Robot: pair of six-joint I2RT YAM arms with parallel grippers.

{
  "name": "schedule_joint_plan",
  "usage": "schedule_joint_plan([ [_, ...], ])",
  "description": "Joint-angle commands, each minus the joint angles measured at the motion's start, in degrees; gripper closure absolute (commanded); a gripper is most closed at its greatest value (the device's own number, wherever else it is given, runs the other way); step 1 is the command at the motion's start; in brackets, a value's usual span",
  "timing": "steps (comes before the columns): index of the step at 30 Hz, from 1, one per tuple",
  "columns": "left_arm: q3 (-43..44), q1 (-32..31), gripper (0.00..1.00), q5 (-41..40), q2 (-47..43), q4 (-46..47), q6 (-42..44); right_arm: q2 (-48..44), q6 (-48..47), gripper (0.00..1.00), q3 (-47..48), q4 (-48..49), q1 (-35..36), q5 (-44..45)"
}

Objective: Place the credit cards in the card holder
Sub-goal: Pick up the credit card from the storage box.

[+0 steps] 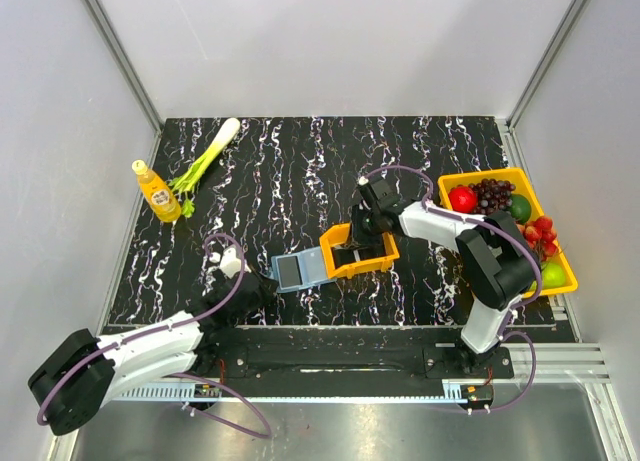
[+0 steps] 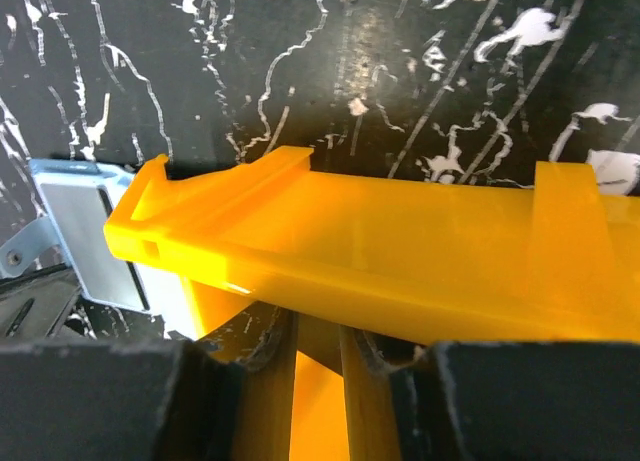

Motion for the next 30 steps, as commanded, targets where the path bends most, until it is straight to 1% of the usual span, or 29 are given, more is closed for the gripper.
schedule_joint_plan([
  [1,2.32,0.07,1.00,0.08,0.07,2.23,1.21,0.22,2.04,0.73,1.15,4.26,0.78,-8.46],
  [9,2.49,0.43,1.00,0.43,0.33,1.96,1.39,-2.42,3.97,0.75,-0.87,8.57,0.69,-11.80],
  [13,2.49,0.60,1.00,0.52,0.60,2.49,1.30,-2.94,4.59,0.76,-1.31,9.18,0.78,-12.86],
  [15,2.49,0.78,1.00,0.69,0.68,2.49,1.48,-3.65,4.50,0.80,-1.93,9.89,0.70,-13.56],
  [18,2.49,0.87,1.00,0.87,0.77,2.49,1.48,-3.74,4.50,0.81,-2.19,10.24,0.69,-14.09],
  [22,2.40,0.95,1.00,0.87,0.86,2.66,1.39,-2.95,4.68,0.81,-2.28,10.68,0.70,-14.97],
  [30,2.14,1.04,1.00,0.78,0.42,2.40,1.21,-2.07,4.07,0.79,-1.93,10.06,0.78,-13.91],
])
